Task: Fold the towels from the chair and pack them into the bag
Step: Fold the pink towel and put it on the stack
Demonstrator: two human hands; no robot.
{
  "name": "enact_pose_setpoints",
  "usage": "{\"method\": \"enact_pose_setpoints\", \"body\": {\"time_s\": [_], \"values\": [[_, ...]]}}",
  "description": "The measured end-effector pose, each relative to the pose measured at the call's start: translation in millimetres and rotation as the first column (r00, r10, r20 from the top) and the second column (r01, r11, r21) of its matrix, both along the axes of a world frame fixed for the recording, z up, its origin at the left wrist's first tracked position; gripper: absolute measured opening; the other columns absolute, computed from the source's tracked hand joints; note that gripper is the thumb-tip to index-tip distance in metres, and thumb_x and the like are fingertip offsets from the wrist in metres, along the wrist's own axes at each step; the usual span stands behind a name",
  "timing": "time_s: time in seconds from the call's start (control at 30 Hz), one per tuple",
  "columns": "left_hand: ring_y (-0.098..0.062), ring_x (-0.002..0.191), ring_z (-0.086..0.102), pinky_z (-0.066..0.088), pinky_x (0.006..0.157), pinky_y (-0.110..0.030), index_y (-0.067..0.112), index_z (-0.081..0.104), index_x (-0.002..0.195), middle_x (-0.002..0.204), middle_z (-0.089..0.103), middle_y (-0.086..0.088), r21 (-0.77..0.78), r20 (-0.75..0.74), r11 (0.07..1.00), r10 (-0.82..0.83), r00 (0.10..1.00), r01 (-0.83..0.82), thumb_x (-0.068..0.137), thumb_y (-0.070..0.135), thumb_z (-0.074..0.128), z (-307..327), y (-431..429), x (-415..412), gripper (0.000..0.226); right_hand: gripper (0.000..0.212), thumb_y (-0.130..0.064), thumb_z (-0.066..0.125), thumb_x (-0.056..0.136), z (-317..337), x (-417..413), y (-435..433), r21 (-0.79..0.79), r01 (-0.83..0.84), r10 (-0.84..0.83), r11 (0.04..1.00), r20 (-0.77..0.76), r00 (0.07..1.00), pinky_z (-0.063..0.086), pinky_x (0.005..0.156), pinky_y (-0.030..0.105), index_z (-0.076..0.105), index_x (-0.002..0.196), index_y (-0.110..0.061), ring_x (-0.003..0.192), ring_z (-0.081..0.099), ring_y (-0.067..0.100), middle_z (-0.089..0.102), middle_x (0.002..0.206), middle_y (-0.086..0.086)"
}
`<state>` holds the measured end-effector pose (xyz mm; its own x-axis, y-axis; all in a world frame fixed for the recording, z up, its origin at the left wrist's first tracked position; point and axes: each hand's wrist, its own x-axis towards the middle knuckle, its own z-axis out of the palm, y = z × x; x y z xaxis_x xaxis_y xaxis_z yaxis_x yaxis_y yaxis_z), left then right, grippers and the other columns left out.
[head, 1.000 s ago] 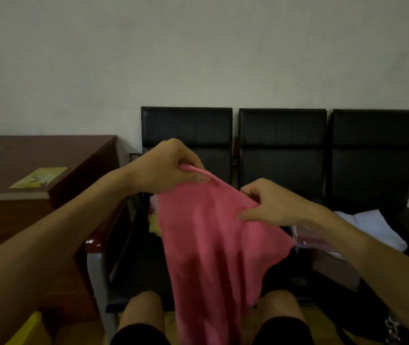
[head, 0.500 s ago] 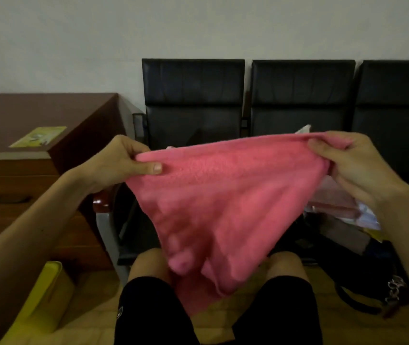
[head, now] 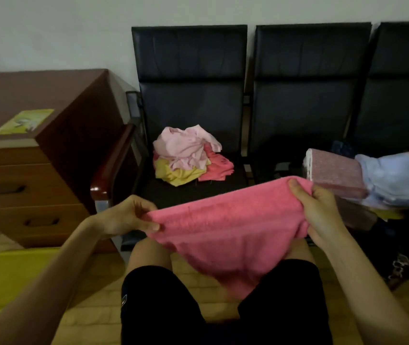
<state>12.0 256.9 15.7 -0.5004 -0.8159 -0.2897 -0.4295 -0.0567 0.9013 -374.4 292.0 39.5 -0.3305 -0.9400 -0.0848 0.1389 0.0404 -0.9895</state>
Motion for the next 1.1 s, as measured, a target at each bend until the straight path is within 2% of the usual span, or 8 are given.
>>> {"method": "enact_pose_setpoints", "body": {"time_s": [0.2,0.3,0.43,0.5,0.67,0.77,0.97,1.1], "values": [[-0.013,0.076,0.072,0.057,0.071,-0.027,0.016,0.077,0.083,0.079,0.075,-0.001,-0.242,0.232,0.939,0.301,0.925,-0.244,0.079,0.017,0.081,-18.7,-9.3,-18.2,0.006,0.011,-0.018,0.067,0.092,-19.3,10.0,-1.7,-0.075,0.133,-0.146,0.988,-0.218,0.965,0.047,0.055,0.008,0.070,0.081,-0.015,0.060,0.058,-0.010,0.065,0.072,-0.005],[-0.024,0.086,0.072,0.057,0.071,-0.028,0.010,0.077,0.085,0.087,0.075,-0.011,-0.098,-0.025,0.842,0.531,0.847,-0.531,0.078,0.021,0.078,-38.6,-5.3,-16.2,0.013,0.009,-0.014,0.068,0.091,-30.6,12.3,0.5,-0.078,0.190,-0.202,0.979,-0.174,0.964,0.048,0.055,0.008,0.072,0.093,-0.006,0.058,0.057,-0.010,0.065,0.074,-0.002],[-0.029,0.097,0.063,0.053,0.084,-0.043,0.016,0.074,0.104,0.097,0.067,-0.007,0.261,-0.320,0.704,0.708,0.629,-0.660,0.084,0.040,0.061,-47.7,13.1,-28.9,0.034,0.019,-0.021,0.065,0.093,-39.5,7.9,-0.3,0.003,0.212,-0.211,0.977,-0.080,0.974,0.046,0.051,0.011,0.071,0.075,-0.019,0.063,0.056,0.003,0.061,0.072,0.001],[-0.026,0.091,0.058,0.051,0.083,-0.047,0.019,0.074,0.100,0.089,0.061,-0.003,0.235,-0.343,0.648,0.752,0.563,-0.724,0.089,0.041,0.058,-49.9,19.4,-38.4,0.029,0.022,-0.026,0.063,0.094,-44.7,5.8,-2.2,0.012,0.197,-0.194,0.980,-0.129,0.973,0.047,0.056,0.014,0.071,0.073,-0.022,0.070,0.054,0.008,0.062,0.074,0.001],[-0.023,0.102,0.063,0.054,0.093,-0.049,0.028,0.072,0.096,0.104,0.066,0.000,0.092,-0.258,0.550,0.818,0.513,-0.830,0.087,0.043,0.063,-51.2,22.8,-58.6,0.020,0.030,-0.030,0.061,0.096,-54.6,7.0,-7.6,0.045,0.219,-0.210,0.975,-0.151,0.966,0.048,0.064,0.023,0.075,0.069,-0.030,0.072,0.056,0.005,0.063,0.076,-0.001],[-0.022,0.097,0.066,0.056,0.091,-0.050,0.031,0.070,0.091,0.098,0.068,0.001,0.097,-0.250,0.498,0.850,0.463,-0.862,0.090,0.036,0.066,-52.2,16.2,-65.8,0.007,0.026,-0.032,0.062,0.095,-61.5,9.5,-10.5,0.071,0.248,-0.237,0.966,-0.137,0.962,0.046,0.063,0.022,0.072,0.073,-0.021,0.071,0.055,0.005,0.062,0.076,-0.001],[-0.023,0.089,0.068,0.056,0.087,-0.048,0.024,0.072,0.086,0.086,0.071,-0.002,0.150,-0.264,0.480,0.862,0.433,-0.864,0.094,0.029,0.065,-53.5,7.5,-82.8,0.012,0.024,-0.039,0.066,0.091,-79.8,16.7,-16.9,0.141,0.240,-0.216,0.961,-0.166,0.962,0.050,0.075,0.034,0.074,0.079,-0.019,0.080,0.062,0.011,0.069,0.076,-0.006],[-0.021,0.084,0.070,0.056,0.081,-0.044,0.024,0.075,0.081,0.074,0.075,0.005,0.131,-0.250,0.514,0.845,0.473,-0.848,0.094,0.028,0.065,-53.9,6.3,-92.5,0.017,0.018,-0.039,0.070,0.088,-82.9,24.9,-15.4,0.171,0.224,-0.192,0.959,-0.187,0.963,0.053,0.080,0.032,0.075,0.078,-0.025,0.086,0.068,0.009,0.074,0.079,-0.008]]}}
